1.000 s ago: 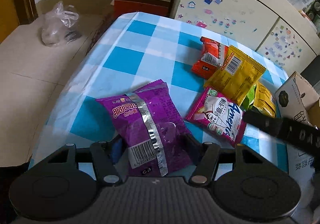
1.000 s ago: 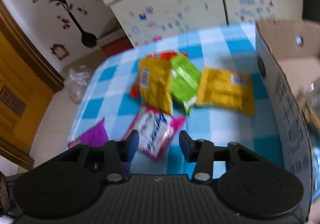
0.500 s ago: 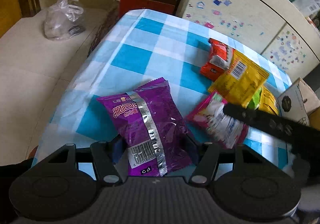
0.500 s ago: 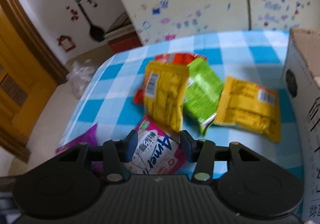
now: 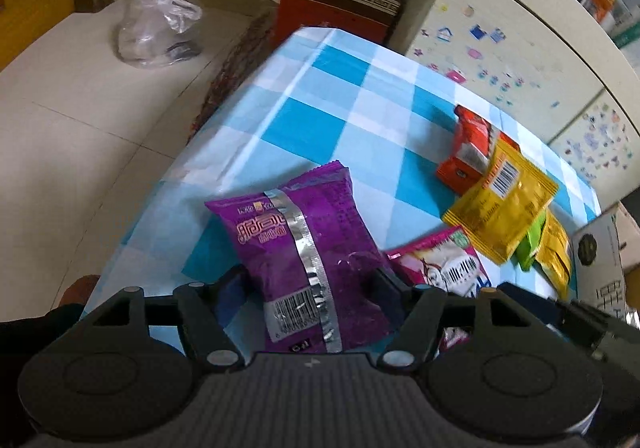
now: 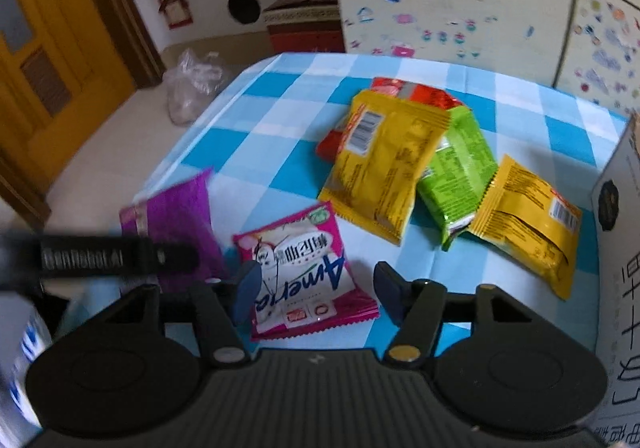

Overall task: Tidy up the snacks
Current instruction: 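Grasp the purple bag with the left tool while the right tool grasps the pink Amerio packet, then carry both packets over the cardboard box and open both tools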

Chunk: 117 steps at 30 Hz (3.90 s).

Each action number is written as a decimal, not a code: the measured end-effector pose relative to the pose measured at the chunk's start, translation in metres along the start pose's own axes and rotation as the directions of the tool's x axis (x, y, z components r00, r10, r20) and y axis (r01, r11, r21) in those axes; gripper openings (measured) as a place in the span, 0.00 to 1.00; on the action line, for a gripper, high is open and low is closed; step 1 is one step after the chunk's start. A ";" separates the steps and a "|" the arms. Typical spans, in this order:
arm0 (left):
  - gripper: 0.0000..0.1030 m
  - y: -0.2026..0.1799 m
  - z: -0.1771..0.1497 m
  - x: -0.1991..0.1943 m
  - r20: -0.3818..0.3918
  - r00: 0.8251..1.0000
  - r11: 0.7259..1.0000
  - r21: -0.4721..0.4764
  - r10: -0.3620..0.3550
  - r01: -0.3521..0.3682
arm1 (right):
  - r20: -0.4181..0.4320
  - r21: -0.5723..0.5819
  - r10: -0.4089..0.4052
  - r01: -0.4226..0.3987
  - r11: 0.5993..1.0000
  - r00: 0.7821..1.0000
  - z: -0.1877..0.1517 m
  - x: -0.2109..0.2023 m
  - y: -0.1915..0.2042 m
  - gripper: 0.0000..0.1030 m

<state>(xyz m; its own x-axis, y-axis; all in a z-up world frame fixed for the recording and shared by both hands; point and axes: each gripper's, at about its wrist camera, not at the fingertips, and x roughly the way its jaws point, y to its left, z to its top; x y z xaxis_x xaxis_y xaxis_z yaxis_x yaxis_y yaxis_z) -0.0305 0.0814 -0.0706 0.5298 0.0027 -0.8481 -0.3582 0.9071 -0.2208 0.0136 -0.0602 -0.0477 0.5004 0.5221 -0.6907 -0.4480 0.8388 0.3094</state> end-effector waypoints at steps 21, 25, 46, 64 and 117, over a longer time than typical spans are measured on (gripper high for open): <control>0.97 -0.023 0.000 0.022 0.040 0.994 0.993 0.064 0.100 -0.102 | 0.010 -0.105 -0.081 0.082 0.991 0.997 -0.008 0.005 0.023 0.58; 0.83 -0.024 -0.002 0.019 0.072 0.993 0.990 0.093 0.096 -0.102 | 0.010 -0.060 -0.092 0.093 0.994 0.996 -0.009 0.001 0.019 0.54; 0.80 -0.020 -0.033 -0.030 0.138 0.990 0.982 0.190 -0.035 0.008 | 0.077 0.101 -0.172 0.164 0.981 0.982 -0.040 -0.071 0.016 0.54; 0.80 -0.025 -0.059 -0.052 0.131 0.990 0.978 0.208 -0.059 0.031 | 0.166 0.171 -0.175 0.146 0.974 0.971 -0.062 -0.119 0.002 0.54; 0.80 -0.242 -0.093 -0.097 0.050 0.912 0.816 0.469 -0.407 0.339 | 0.386 0.653 -0.431 0.088 0.752 0.815 -0.092 -0.265 -0.152 0.54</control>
<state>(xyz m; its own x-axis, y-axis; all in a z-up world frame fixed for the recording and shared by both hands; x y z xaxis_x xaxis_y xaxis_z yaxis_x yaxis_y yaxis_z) -0.0665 -0.1776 0.0200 0.6672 -0.3459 -0.6597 0.2477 0.9383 -0.2414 -0.1191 -0.3406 0.0282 0.8875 0.1238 -0.4439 0.1907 0.7782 0.5983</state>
